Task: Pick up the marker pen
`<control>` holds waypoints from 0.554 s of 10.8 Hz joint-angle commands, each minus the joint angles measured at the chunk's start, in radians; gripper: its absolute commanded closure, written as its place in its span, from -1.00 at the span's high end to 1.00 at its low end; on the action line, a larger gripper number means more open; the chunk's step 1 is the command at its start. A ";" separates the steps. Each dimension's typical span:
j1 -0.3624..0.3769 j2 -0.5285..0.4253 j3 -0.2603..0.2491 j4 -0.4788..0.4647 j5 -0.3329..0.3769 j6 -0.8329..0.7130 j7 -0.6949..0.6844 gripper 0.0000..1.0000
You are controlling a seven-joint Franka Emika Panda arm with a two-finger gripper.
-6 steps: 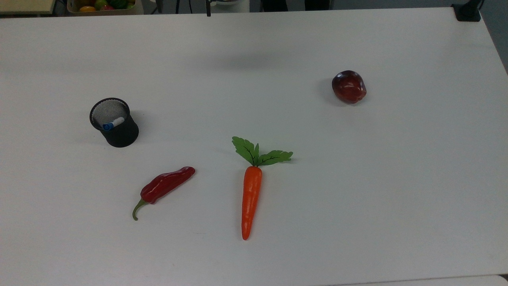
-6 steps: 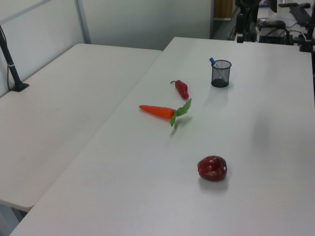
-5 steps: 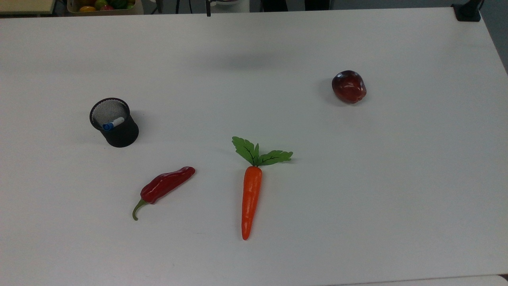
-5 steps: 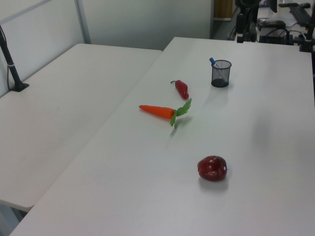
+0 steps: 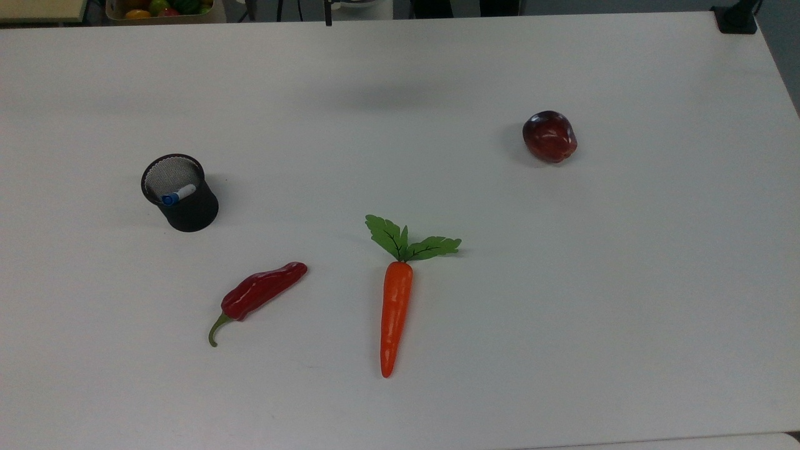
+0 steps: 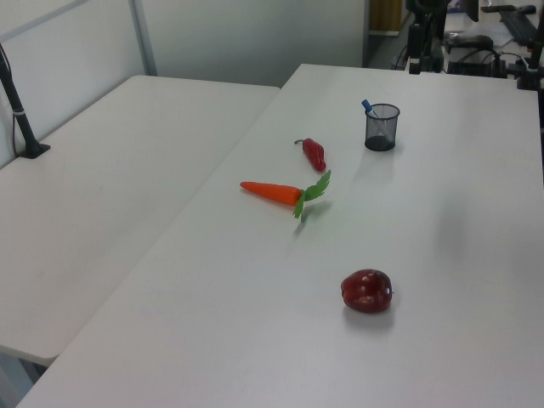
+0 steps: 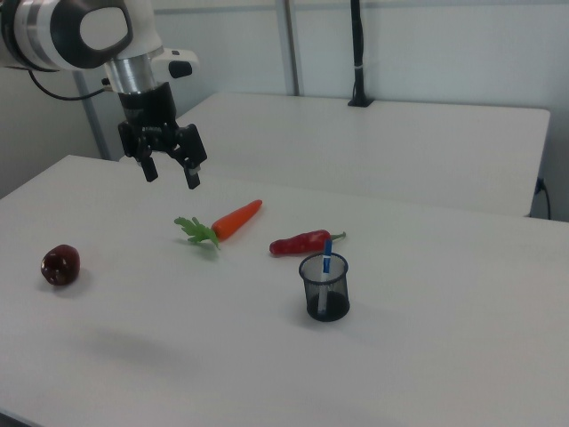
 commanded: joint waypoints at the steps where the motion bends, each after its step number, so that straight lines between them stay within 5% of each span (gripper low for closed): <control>1: 0.009 -0.016 -0.013 -0.012 0.013 -0.002 -0.010 1.00; 6: 0.008 -0.013 -0.013 -0.012 0.014 0.013 -0.015 1.00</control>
